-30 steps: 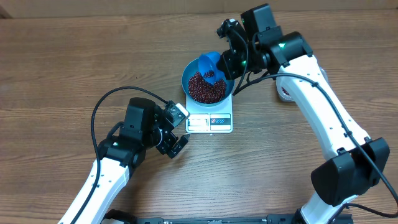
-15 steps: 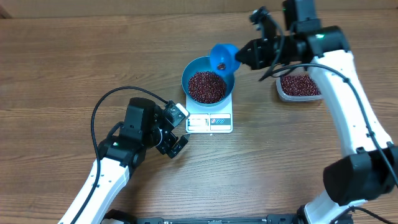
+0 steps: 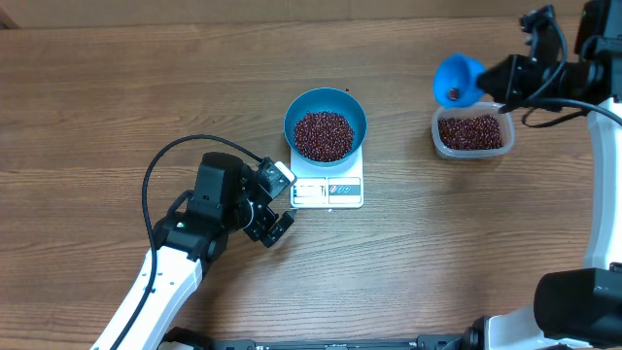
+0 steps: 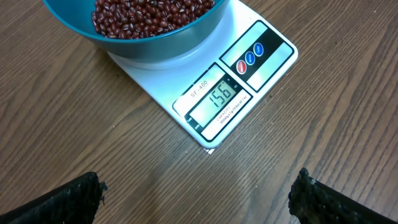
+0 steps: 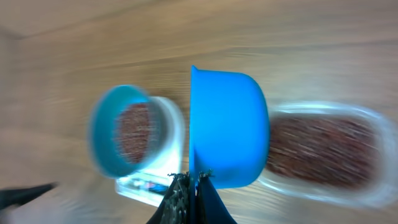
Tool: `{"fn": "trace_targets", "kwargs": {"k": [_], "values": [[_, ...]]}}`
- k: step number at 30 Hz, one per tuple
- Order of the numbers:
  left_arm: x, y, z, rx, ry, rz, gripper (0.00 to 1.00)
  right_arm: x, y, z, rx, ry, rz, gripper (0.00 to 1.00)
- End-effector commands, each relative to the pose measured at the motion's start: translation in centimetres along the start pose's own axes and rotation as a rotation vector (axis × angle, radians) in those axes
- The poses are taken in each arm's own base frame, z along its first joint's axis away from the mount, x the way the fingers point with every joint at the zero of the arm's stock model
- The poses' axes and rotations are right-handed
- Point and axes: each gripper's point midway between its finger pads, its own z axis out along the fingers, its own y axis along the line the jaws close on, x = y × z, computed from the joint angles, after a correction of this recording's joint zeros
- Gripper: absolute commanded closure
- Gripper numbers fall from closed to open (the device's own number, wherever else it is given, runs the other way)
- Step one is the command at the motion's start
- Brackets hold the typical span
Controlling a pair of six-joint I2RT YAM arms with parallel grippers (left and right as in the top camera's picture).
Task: Scoop item into bowl and weigh 150g on scale
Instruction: 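Move the empty scoop right back over the bean tub, then carry the scoop left back over the teal bowl with the right gripper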
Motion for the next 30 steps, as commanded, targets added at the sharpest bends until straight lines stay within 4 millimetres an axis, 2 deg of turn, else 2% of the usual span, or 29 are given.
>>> {"fn": "trace_targets", "kwargs": {"k": [1,3,8,12,14,20,30], "values": [[0.4,0.0,0.2,0.004,0.011,0.012,0.01,0.0,-4.3,-1.1,0.307,-0.006,0.030,0.96],[0.4,0.0,0.2,0.004,0.011,0.012,0.00,0.4,-5.4,-1.1,0.417,0.009,0.037,0.96],[0.4,0.0,0.2,0.004,0.011,0.012,0.01,1.4,-6.7,-1.1,0.668,0.042,0.029,0.96],[0.4,0.0,0.2,0.004,0.011,0.012,0.00,1.8,-6.4,-1.2,0.827,0.061,-0.031,0.96],[0.4,0.0,0.2,0.004,0.011,0.012,0.00,1.7,-5.5,-0.8,0.851,0.058,-0.067,0.96],[0.4,0.0,0.2,0.004,0.011,0.012,0.01,1.6,-4.0,-1.4,0.960,0.045,-0.156,0.96],[0.4,0.0,0.2,0.004,0.011,0.012,0.01,1.8,-2.7,-0.3,0.899,0.054,-0.180,0.96]]}}
